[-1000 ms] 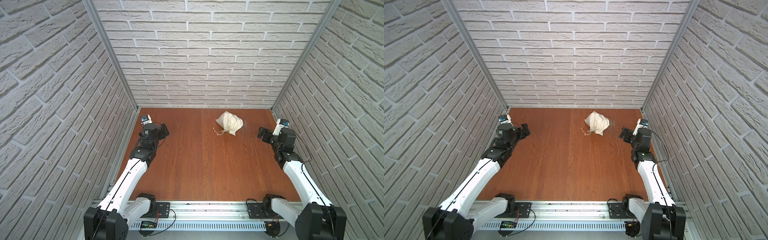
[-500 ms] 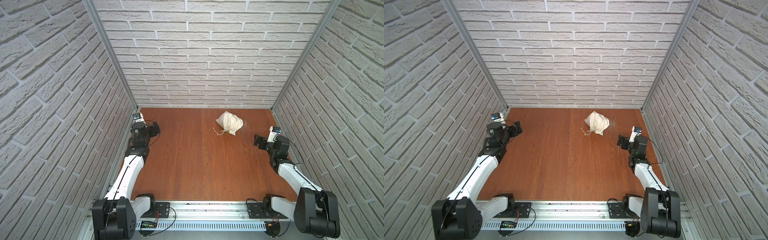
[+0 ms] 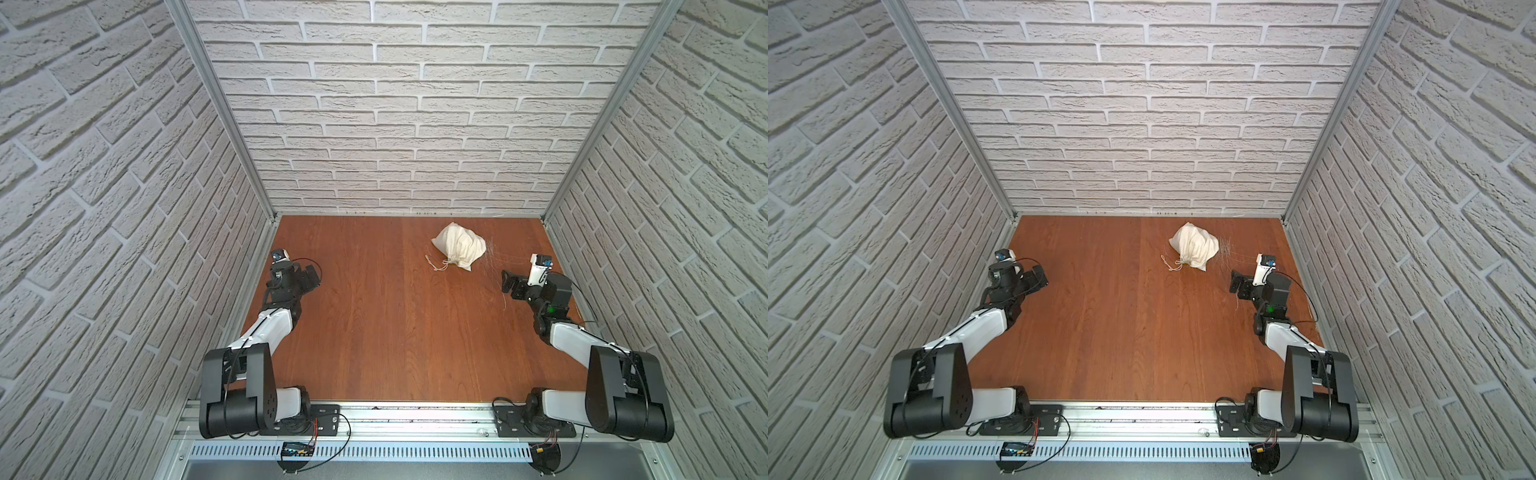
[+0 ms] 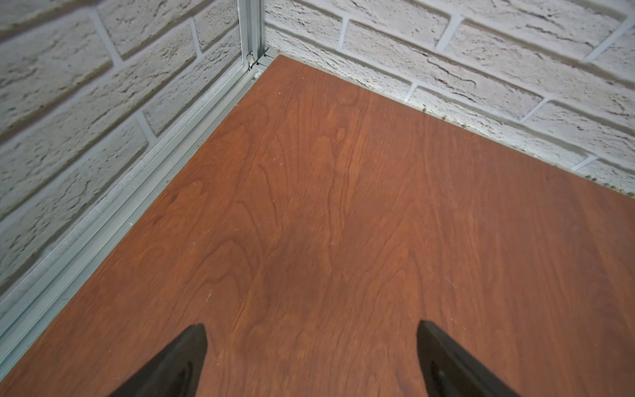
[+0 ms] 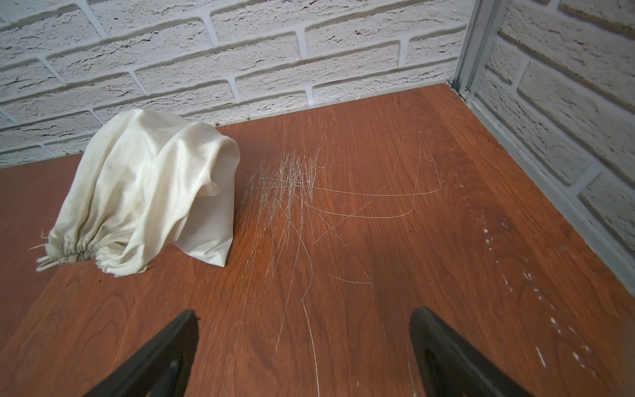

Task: Close the soil bag
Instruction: Reset both arms

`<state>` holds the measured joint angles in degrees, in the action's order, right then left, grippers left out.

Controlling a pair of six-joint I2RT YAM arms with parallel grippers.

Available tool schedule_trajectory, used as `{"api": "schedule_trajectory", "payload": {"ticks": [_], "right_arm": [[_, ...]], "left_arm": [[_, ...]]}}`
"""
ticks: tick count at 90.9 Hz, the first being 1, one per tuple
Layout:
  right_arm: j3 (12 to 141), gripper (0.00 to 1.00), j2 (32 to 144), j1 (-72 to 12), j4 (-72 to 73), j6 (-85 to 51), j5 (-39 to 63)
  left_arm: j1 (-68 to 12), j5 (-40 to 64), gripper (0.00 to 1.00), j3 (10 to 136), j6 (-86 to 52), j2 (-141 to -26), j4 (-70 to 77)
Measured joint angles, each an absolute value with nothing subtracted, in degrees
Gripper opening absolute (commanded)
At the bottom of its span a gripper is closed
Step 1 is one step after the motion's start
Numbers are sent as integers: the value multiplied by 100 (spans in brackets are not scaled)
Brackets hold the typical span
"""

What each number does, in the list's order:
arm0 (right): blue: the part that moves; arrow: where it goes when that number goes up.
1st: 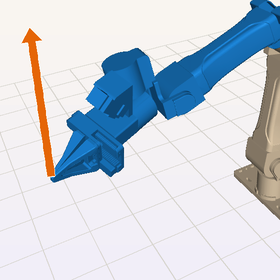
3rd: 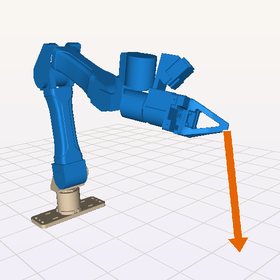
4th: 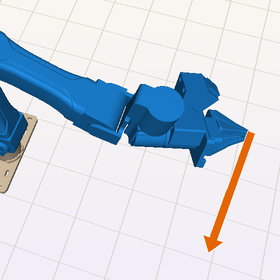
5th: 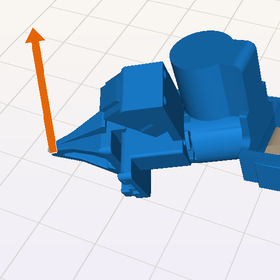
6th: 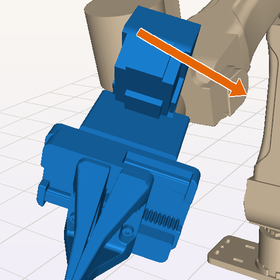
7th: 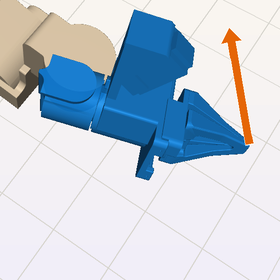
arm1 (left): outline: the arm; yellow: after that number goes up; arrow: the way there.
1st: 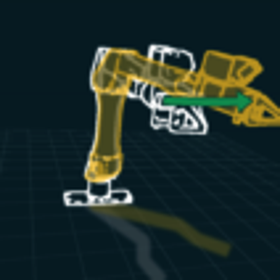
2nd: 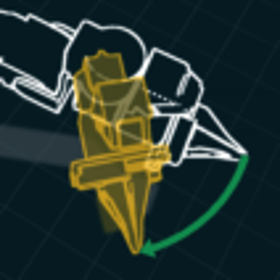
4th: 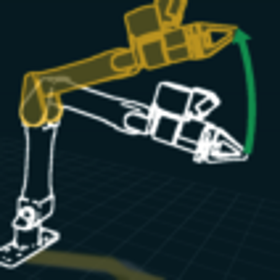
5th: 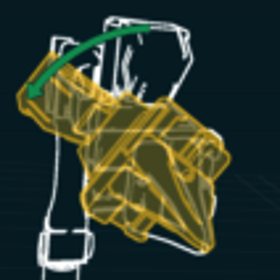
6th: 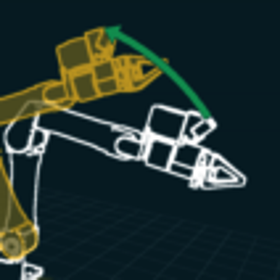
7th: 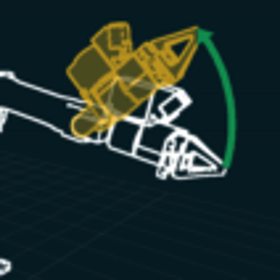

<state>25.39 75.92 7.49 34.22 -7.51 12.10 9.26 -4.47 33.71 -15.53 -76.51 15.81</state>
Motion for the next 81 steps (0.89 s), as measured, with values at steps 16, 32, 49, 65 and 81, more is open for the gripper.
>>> {"api": "schedule_trajectory", "payload": {"ticks": [16,32,49,65,81], "right_arm": [[2532,99,7607,744,3529,-749,1271],[2517,99,7649,740,3621,-749,1293],[2517,99,7714,733,3629,-746,1315],[2469,99,7758,676,3693,-703,1339],[2311,99,7773,517,3905,-572,1330]], "left_arm": [[926,-419,98,3347,-1302,-7780,1894],[923,-311,98,3009,-1055,-7933,2587],[705,-235,98,2585,-694,-8235,3352],[292,-257,98,2217,-320,-8525,4160],[346,-213,98,2073,-224,-8823,4687]]}}
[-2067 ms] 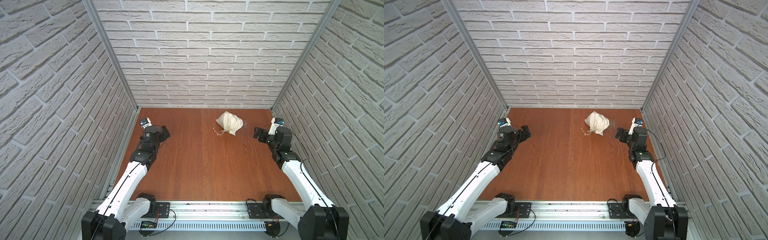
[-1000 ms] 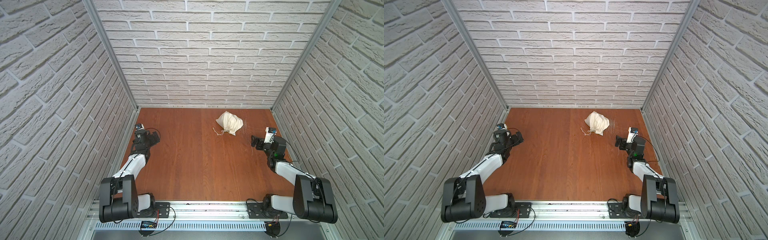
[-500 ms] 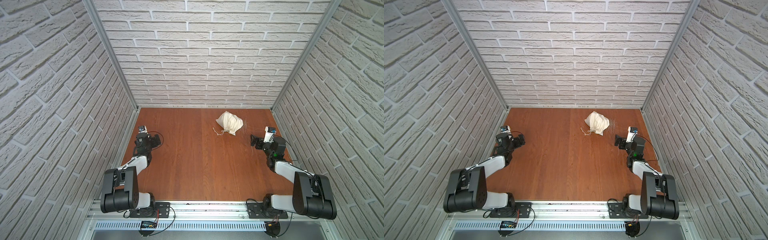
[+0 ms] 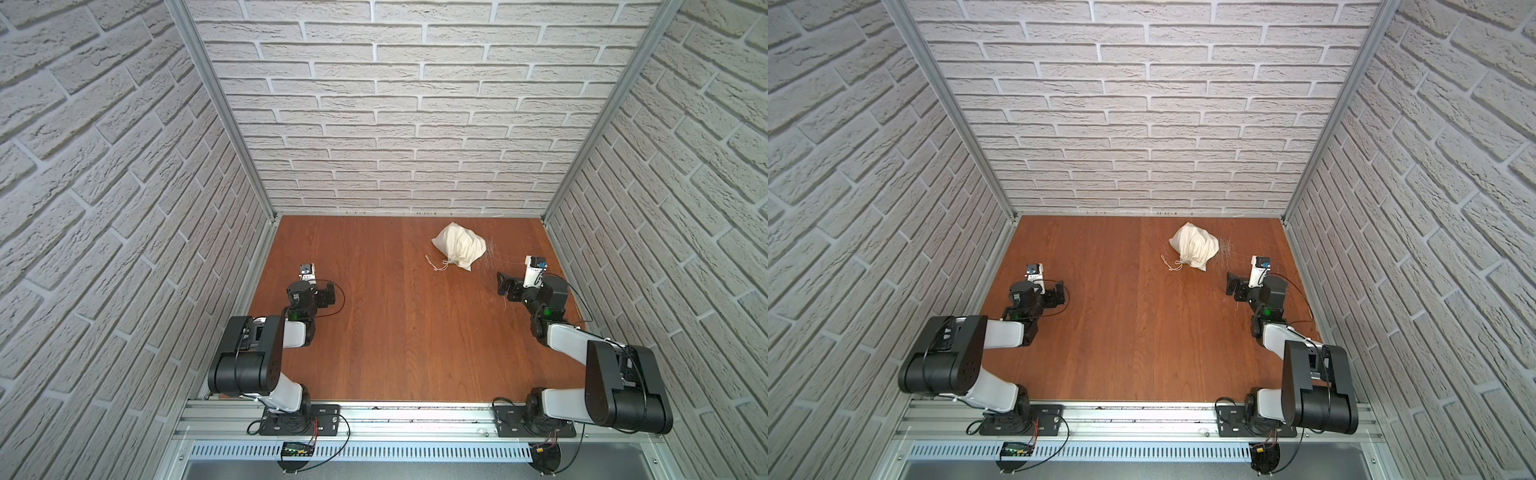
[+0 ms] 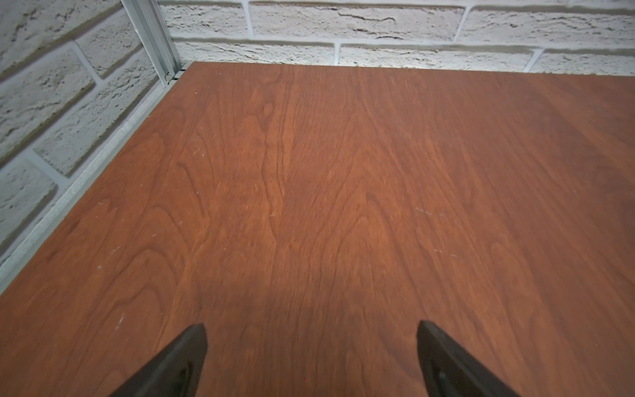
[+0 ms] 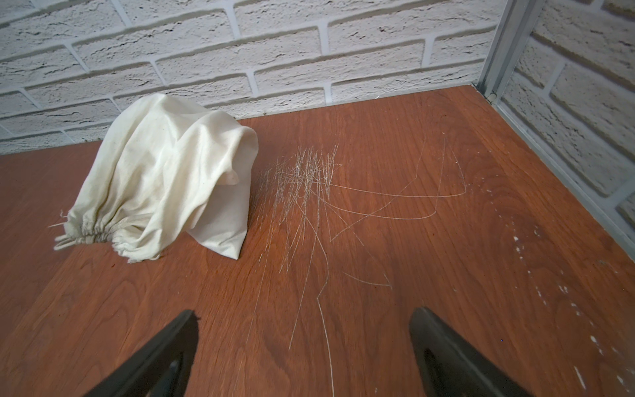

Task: Close the soil bag
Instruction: Reset both arms

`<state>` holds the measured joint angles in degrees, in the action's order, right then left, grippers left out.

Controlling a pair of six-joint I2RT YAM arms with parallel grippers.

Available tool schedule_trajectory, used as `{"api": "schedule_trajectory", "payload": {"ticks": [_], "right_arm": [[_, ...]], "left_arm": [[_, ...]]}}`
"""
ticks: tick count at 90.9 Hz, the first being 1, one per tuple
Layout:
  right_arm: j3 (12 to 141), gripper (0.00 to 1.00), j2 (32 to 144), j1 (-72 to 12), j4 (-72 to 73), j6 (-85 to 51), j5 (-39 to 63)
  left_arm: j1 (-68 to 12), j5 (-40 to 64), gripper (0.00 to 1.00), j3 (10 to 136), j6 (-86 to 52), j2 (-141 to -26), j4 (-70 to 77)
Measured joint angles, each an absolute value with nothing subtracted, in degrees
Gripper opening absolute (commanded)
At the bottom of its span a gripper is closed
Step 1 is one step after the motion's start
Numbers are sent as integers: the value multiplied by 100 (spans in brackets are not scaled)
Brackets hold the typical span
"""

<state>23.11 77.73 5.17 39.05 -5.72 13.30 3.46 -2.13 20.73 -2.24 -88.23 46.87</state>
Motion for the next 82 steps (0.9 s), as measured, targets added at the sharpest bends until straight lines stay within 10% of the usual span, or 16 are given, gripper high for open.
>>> {"api": "schedule_trajectory", "payload": {"ticks": [82], "right_arm": [[2270,99,8827,-95,4834,36,698]], "left_arm": [[528,-390,98,2204,-395,-8833,4678]]}}
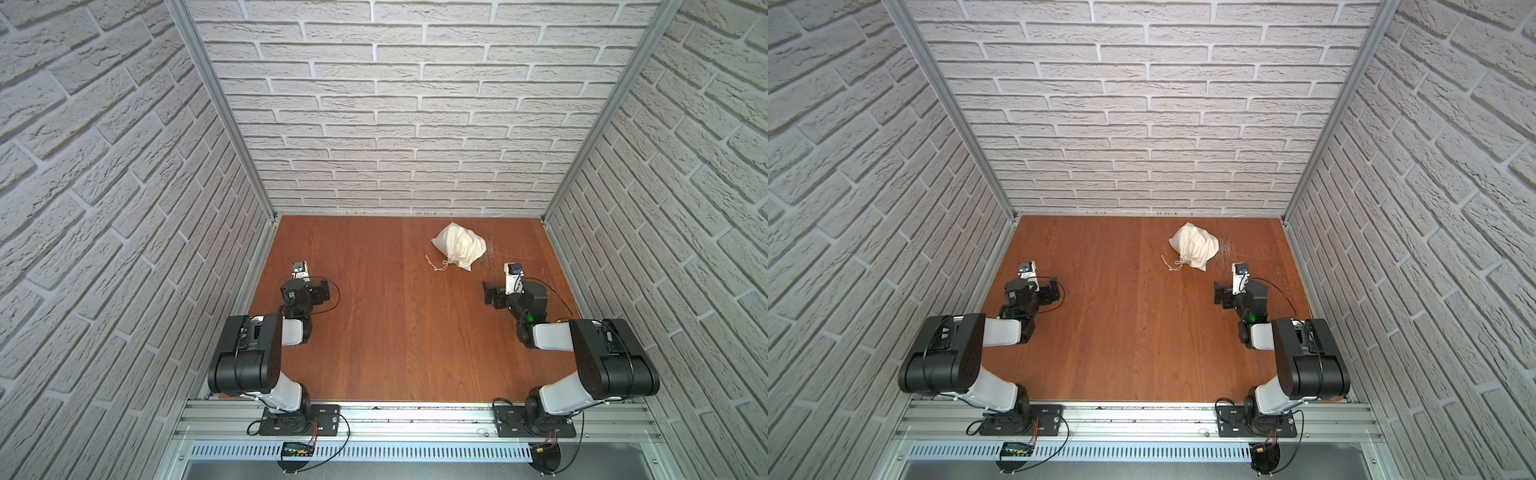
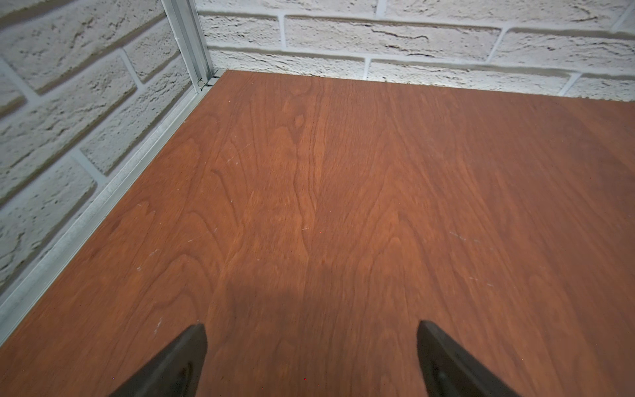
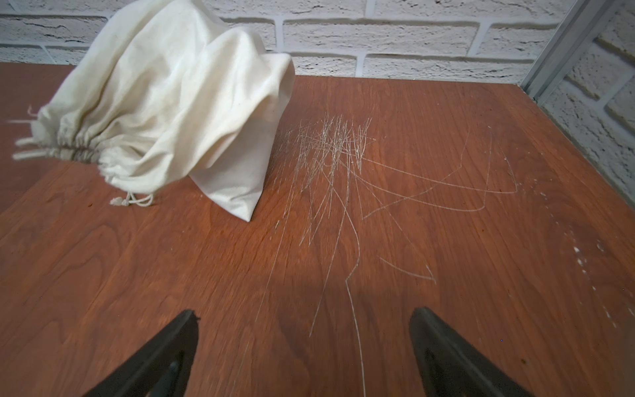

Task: Close the soil bag
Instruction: Reset both arms

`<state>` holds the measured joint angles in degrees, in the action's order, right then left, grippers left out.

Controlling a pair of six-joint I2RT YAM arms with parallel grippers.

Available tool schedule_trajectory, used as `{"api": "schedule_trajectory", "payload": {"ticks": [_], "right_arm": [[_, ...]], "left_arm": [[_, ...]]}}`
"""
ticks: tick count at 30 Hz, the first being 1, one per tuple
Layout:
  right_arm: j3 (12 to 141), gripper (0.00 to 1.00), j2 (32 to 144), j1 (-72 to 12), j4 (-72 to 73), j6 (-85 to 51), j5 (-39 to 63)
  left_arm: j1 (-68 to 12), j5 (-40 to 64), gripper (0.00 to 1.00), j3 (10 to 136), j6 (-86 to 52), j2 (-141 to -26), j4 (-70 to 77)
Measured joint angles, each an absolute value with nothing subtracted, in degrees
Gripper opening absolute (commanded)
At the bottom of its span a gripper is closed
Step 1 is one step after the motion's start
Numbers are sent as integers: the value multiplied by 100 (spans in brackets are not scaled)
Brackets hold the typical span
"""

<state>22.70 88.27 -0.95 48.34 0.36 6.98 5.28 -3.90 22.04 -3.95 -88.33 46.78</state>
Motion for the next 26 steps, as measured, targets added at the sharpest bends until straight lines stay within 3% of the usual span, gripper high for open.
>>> {"api": "schedule_trajectory", "payload": {"ticks": [26], "right_arm": [[2425,99,8836,5,4580,-152,572]], "left_arm": [[528,-408,98,2206,-397,-8833,4678]]}}
